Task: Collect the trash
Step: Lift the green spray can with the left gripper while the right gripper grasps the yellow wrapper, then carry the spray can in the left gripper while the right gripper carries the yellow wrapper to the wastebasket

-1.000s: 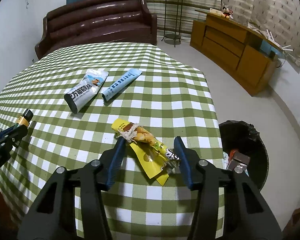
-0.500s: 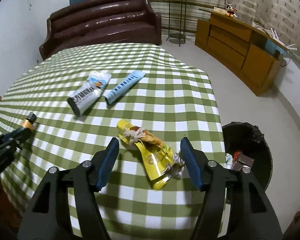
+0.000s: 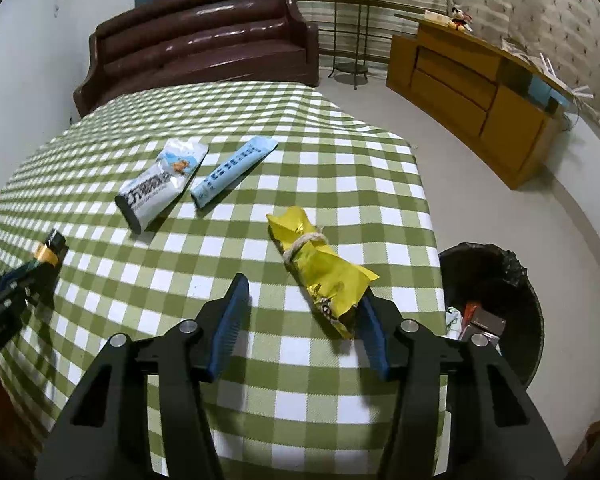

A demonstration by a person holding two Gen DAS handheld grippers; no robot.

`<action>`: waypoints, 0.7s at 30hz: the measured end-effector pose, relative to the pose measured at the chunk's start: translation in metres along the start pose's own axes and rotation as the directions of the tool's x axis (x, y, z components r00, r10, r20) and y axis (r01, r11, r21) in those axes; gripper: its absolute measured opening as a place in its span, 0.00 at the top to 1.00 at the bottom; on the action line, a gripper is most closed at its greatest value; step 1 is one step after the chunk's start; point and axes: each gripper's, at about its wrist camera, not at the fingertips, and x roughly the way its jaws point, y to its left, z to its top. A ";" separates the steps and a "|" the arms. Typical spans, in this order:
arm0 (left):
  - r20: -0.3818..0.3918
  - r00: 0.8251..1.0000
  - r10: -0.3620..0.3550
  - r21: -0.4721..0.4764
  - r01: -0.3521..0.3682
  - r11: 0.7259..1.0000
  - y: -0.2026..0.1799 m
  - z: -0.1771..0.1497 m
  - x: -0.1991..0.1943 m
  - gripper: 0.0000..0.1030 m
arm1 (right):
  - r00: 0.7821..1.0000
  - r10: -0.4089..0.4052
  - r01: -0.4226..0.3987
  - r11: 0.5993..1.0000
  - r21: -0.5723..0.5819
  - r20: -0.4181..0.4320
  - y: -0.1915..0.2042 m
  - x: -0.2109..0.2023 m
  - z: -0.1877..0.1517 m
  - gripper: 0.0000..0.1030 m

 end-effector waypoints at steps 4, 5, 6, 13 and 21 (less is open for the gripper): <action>0.001 1.000 0.000 0.003 0.000 1.000 -0.001 0.001 0.000 0.76 | 1.000 -0.002 0.002 1.000 0.001 0.000 -0.004 0.002 0.005 0.50; 0.001 1.000 0.001 0.004 -0.001 1.000 -0.002 0.001 0.000 0.76 | 1.000 -0.001 0.001 1.000 -0.001 0.002 -0.004 0.002 0.006 0.52; 0.000 1.000 0.001 0.004 -0.001 1.000 -0.003 0.001 0.000 0.76 | 1.000 -0.001 0.001 1.000 -0.004 -0.001 -0.004 0.003 0.007 0.61; 0.000 1.000 -0.005 0.009 0.005 1.000 -0.005 0.001 -0.001 0.76 | 1.000 0.014 -0.014 1.000 -0.004 -0.001 -0.003 0.004 0.007 0.81; 0.013 1.000 -0.012 0.017 0.012 1.000 -0.007 0.000 -0.004 0.76 | 0.999 0.019 -0.020 0.999 0.027 0.028 -0.006 -0.005 0.003 0.82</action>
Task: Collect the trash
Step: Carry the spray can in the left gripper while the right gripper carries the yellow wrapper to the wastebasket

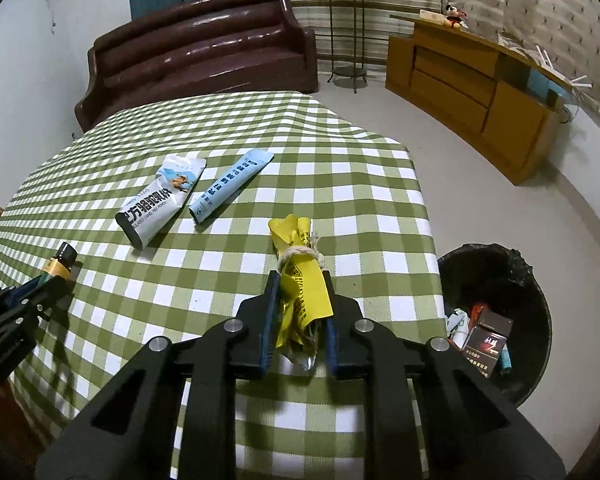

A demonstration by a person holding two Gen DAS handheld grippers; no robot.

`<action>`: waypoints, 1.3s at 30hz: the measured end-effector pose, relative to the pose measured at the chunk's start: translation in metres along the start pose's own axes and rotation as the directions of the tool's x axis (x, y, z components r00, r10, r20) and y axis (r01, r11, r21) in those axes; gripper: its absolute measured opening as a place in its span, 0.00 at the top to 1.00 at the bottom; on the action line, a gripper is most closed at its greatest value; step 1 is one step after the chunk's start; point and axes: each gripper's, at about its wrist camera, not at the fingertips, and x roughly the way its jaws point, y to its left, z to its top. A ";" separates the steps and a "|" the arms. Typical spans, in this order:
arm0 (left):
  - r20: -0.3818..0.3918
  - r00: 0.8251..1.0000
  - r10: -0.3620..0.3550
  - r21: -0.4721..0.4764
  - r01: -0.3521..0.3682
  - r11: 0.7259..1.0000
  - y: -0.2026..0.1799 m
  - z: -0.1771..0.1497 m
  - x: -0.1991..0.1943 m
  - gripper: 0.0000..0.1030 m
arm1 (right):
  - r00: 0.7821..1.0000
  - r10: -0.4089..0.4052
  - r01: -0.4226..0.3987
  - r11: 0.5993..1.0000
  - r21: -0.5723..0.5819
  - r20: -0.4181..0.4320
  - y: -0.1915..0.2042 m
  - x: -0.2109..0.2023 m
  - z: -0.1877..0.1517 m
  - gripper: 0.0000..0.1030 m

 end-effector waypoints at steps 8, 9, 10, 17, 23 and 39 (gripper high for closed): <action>0.023 1.000 -0.021 0.026 0.020 0.999 -0.013 0.002 -0.009 0.76 | 0.999 -0.010 0.009 1.000 0.030 0.033 -0.010 -0.015 -0.006 0.82; 0.027 0.999 -0.023 0.030 0.023 0.999 -0.016 0.002 -0.009 0.76 | 0.999 -0.015 0.013 0.999 0.035 0.037 -0.013 -0.017 -0.007 0.82; 0.032 0.999 -0.028 0.038 0.026 0.999 -0.020 0.002 -0.011 0.76 | 0.999 -0.019 0.017 0.999 0.037 0.041 -0.015 -0.019 -0.008 0.82; 0.055 0.996 -0.067 0.085 0.062 0.994 -0.055 0.009 -0.017 0.76 | 0.995 -0.069 0.063 0.995 0.077 0.074 -0.041 -0.036 -0.013 0.82; 0.072 0.990 -0.122 0.146 0.111 0.983 -0.097 0.013 -0.021 0.76 | 0.987 -0.130 0.120 0.987 0.104 0.097 -0.068 -0.049 -0.015 0.82; 0.090 0.962 -0.258 0.314 0.219 0.924 -0.215 0.020 -0.018 0.76 | 0.962 -0.254 0.223 0.945 0.238 0.105 -0.148 -0.064 -0.029 0.82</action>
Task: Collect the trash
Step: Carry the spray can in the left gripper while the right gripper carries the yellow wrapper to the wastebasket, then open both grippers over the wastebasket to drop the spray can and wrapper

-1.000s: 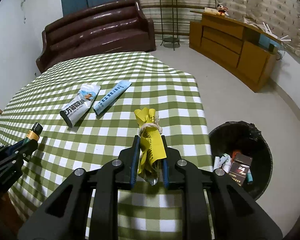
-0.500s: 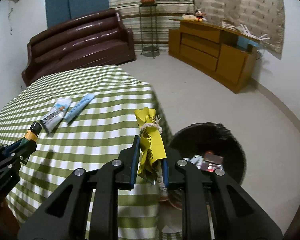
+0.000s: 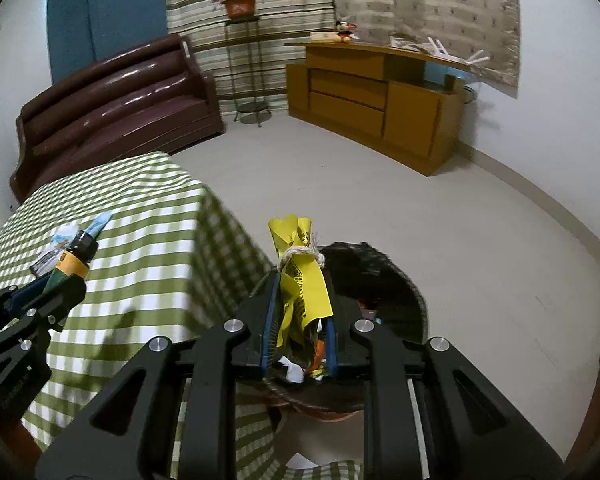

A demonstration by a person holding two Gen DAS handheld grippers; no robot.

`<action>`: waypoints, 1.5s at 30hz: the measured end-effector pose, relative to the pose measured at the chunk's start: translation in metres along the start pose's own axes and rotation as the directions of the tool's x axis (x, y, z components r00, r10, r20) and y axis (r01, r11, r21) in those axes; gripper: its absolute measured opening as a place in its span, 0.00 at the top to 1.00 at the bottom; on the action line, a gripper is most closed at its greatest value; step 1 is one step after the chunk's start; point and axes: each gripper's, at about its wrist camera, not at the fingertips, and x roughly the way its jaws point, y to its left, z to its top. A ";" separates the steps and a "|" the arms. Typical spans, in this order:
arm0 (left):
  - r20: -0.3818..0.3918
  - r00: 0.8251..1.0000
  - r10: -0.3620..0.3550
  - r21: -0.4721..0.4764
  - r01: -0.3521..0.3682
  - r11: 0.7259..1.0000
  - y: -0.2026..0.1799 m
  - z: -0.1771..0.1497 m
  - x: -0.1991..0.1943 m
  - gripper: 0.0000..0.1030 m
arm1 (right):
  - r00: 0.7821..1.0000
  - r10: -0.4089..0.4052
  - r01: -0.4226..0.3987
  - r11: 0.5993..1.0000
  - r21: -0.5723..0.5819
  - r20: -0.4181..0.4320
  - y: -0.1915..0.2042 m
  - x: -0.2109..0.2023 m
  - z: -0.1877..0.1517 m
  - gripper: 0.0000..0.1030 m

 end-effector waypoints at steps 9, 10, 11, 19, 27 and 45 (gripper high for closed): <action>-0.004 0.999 -0.040 0.054 0.040 0.998 -0.039 0.019 0.032 0.76 | 0.999 -0.044 0.044 0.997 0.059 0.005 -0.031 0.011 0.004 0.82; -0.004 0.999 -0.041 0.060 0.041 0.997 -0.042 0.020 0.034 0.76 | 0.999 -0.047 0.046 0.997 0.062 0.004 -0.032 0.012 0.003 0.82; -0.006 0.999 -0.043 0.068 0.044 0.997 -0.046 0.022 0.038 0.76 | 0.999 -0.051 0.051 0.996 0.066 0.003 -0.034 0.013 0.003 0.82; -0.031 0.998 -0.054 0.088 0.057 0.994 -0.064 0.032 0.061 0.76 | 0.997 -0.070 0.071 0.994 0.086 -0.010 -0.047 0.026 0.003 0.81; -0.049 0.997 -0.060 0.096 0.065 0.993 -0.068 0.035 0.072 0.76 | 0.996 -0.080 0.083 0.991 0.110 -0.023 -0.057 0.038 0.002 0.81; -0.043 0.998 -0.048 0.082 0.052 0.995 -0.068 0.038 0.072 0.51 | 0.994 -0.108 0.107 0.987 0.122 -0.001 -0.056 0.034 0.004 0.53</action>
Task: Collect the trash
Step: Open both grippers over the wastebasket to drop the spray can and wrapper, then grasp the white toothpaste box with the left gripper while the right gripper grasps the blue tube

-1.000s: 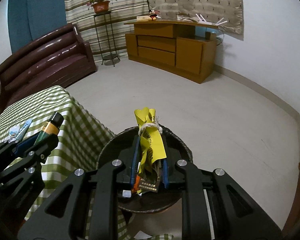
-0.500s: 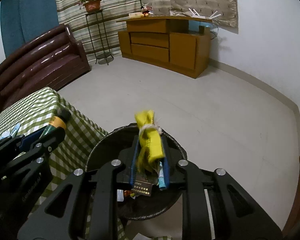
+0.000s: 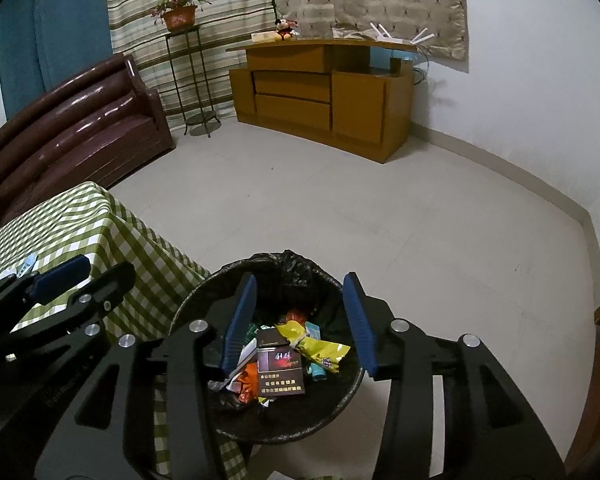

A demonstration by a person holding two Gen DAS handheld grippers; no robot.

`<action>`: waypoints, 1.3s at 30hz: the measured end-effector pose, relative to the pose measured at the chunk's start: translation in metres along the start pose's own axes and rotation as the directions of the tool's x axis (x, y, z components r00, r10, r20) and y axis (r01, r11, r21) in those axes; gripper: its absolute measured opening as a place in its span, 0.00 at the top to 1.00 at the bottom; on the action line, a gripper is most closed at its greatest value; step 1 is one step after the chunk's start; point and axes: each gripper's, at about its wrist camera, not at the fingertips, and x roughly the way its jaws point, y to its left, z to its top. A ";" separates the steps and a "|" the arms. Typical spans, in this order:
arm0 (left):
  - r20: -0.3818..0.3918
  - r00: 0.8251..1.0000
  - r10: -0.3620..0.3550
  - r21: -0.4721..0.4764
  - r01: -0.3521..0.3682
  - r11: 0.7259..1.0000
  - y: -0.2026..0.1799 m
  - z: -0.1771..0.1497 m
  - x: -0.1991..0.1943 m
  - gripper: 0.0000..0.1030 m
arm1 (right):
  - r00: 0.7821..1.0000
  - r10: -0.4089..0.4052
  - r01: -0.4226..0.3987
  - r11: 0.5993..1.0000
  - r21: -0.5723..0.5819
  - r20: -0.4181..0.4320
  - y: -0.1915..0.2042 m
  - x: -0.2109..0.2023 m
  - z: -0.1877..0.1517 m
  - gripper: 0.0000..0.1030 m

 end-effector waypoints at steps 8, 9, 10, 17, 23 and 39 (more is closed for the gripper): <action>0.005 1.000 0.017 -0.038 -0.017 0.999 0.018 -0.002 -0.012 0.47 | 1.000 0.007 -0.007 1.000 -0.013 -0.005 0.010 -0.003 -0.002 0.37; 0.005 1.000 0.023 -0.042 -0.023 0.999 0.022 -0.003 -0.015 0.47 | 1.000 0.006 -0.006 1.000 -0.016 -0.007 0.013 -0.004 -0.003 0.36; 0.005 1.000 0.027 -0.046 -0.026 0.999 0.025 -0.004 -0.016 0.47 | 1.000 0.009 -0.010 1.000 -0.018 -0.010 0.014 -0.004 -0.003 0.36; 0.001 0.998 0.064 -0.090 -0.064 0.994 0.052 -0.013 -0.031 0.46 | 0.998 0.049 -0.051 0.998 -0.042 -0.032 0.033 -0.006 -0.007 0.34; -0.008 0.994 0.110 -0.134 -0.110 0.985 0.085 -0.021 -0.044 0.45 | 0.996 0.084 -0.087 0.993 -0.075 -0.037 0.058 -0.013 -0.009 0.34; -0.038 0.964 0.261 -0.269 -0.262 0.927 0.188 -0.054 -0.075 0.42 | 0.982 0.183 -0.190 0.967 -0.170 -0.053 0.137 -0.030 -0.013 0.34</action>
